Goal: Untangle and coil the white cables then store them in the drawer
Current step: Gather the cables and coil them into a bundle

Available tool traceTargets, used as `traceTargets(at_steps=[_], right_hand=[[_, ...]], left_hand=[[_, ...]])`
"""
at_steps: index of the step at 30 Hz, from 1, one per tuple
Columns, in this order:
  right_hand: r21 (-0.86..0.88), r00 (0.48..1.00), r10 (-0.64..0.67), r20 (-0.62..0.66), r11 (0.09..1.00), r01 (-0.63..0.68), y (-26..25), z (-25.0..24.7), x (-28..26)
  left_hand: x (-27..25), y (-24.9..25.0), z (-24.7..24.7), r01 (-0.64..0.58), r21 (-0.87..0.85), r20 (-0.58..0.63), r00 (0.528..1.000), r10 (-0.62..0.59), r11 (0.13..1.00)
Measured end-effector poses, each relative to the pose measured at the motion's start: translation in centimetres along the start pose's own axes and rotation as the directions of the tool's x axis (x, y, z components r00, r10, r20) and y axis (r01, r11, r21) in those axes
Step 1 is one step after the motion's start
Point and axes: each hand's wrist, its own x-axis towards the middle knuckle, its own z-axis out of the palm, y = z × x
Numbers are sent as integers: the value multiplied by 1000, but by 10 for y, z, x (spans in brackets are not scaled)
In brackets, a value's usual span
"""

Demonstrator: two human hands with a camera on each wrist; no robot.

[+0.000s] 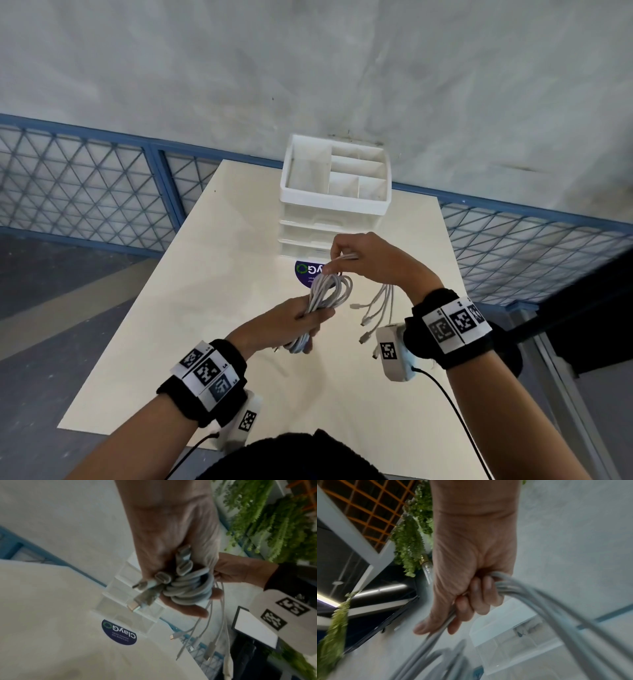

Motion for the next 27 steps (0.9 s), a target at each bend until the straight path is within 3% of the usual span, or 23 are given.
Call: traceTargets(at_steps=[6, 9, 11, 14, 20, 27], right_hand=[[285, 984, 60, -166, 959, -10, 34, 17, -14], [291, 892, 149, -427, 956, -20, 27, 57, -5], [330, 821, 238, -519, 942, -65, 13, 72, 1], [392, 783, 310, -539, 915, -93, -2, 77, 4], [353, 746, 319, -585, 928, -120, -18, 71, -2], [335, 789, 342, -511, 924, -184, -25, 78, 0]], left_hand=[[-4, -1, -22, -111, -137, -313, 948, 63, 984], [2, 3, -18, -95, -128, -296, 954, 53, 987], [8, 6, -6, -94, -96, -266, 962, 65, 991], [15, 2, 6, -133, -63, -322, 941, 107, 989], [18, 4, 12, -159, -102, -469, 878, 94, 982], [18, 3, 14, -170, -101, -410, 905, 115, 980]])
